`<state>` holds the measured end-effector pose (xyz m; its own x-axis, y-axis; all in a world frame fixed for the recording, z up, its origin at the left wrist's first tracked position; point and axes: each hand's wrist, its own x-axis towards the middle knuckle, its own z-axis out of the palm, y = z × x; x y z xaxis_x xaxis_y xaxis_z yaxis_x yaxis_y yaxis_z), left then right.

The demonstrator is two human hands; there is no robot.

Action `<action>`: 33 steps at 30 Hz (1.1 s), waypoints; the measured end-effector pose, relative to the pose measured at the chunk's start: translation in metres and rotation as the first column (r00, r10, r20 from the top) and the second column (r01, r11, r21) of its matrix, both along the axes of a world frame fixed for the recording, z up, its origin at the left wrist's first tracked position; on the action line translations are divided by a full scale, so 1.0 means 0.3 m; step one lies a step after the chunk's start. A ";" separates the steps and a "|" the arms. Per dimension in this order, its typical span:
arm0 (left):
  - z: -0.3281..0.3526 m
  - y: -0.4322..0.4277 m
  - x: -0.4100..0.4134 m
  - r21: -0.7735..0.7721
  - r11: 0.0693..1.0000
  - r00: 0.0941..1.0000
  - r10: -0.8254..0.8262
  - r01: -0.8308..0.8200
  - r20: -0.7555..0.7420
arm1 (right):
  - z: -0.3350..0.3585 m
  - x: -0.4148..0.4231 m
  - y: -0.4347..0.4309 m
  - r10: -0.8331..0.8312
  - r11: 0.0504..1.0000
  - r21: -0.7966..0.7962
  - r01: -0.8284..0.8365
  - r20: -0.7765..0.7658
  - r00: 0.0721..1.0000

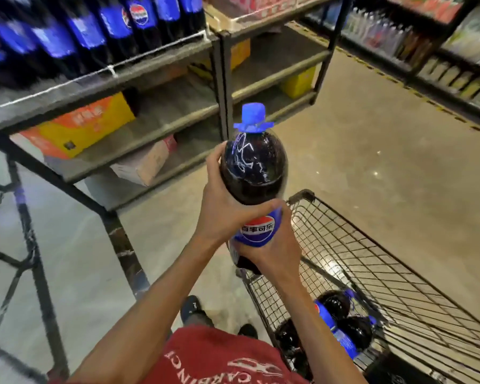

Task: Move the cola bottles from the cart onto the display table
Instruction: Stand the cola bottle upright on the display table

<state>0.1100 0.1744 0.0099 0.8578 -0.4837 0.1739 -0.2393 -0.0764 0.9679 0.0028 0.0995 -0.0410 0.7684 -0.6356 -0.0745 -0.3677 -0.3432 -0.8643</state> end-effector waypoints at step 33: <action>0.147 1.052 0.802 -0.106 0.814 0.795 0.581 -0.571 0.175 | 0.055 1.063 0.900 0.535 0.844 -0.047 -0.533 0.130 0.835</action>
